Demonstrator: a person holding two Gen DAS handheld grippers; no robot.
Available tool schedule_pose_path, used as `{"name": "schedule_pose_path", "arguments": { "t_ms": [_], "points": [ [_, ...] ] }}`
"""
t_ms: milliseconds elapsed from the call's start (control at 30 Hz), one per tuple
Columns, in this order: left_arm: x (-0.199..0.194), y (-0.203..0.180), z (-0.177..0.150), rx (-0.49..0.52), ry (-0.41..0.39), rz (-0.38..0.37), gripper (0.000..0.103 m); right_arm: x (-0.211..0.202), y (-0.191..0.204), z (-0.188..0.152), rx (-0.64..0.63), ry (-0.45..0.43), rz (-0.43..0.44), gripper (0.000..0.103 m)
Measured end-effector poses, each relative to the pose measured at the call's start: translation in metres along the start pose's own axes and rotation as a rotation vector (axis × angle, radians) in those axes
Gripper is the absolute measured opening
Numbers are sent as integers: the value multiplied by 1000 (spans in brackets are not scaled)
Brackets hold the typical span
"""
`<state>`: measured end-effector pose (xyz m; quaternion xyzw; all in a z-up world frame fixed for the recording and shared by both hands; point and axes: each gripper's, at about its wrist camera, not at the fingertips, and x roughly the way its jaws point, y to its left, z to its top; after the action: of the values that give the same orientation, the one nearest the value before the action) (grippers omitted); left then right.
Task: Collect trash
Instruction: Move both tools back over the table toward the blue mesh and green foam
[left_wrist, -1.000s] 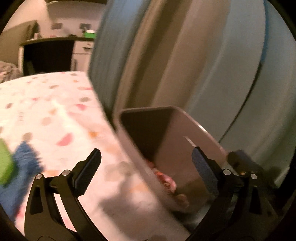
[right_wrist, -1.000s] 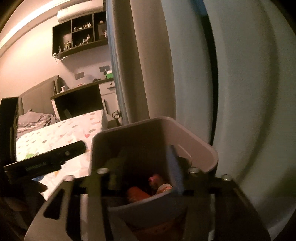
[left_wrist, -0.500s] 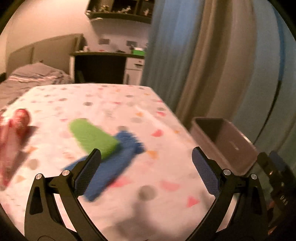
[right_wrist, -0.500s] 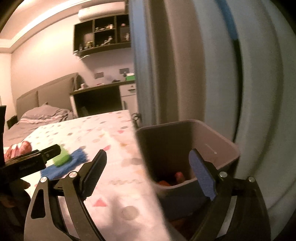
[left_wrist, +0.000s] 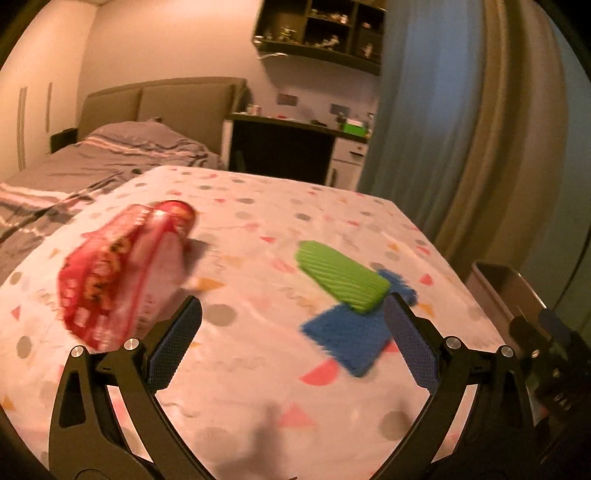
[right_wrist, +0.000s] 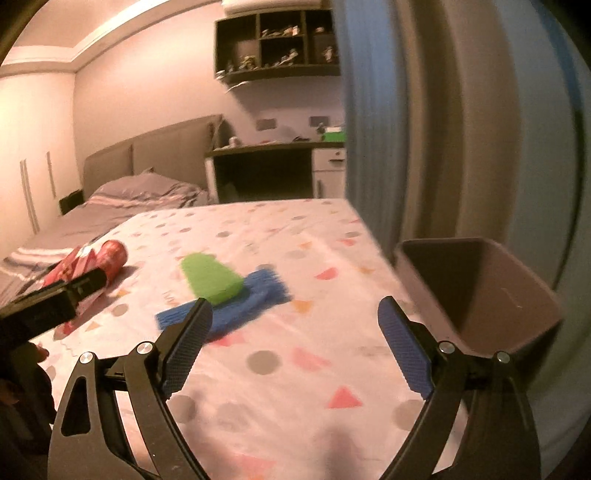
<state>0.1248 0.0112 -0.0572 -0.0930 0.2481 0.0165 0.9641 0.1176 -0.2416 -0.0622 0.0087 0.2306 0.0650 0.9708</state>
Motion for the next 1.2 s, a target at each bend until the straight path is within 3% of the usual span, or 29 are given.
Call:
{"name": "schedule_pose_path", "arguments": {
  "t_ms": [433,733,933,1067,1167,1200],
  "points": [
    [-12,46,10,-73,-45,62,97,91,57,-1,-122,204,61,88],
    [-6,58,12,-100,-41,63,97,135,69,-1,-170,353,38,86],
    [-1,60,9,-105,-24,57,97,149,70,-10,-174,445,74,81],
    [0,60,9,-105,-21,54,97,146,73,-11,-186,444,126,63],
    [1,59,9,-102,-14,52,97,141,79,-12,-216,438,172,41],
    [2,59,8,-100,-13,49,97,140,80,-12,-214,441,198,28]
  ]
}}
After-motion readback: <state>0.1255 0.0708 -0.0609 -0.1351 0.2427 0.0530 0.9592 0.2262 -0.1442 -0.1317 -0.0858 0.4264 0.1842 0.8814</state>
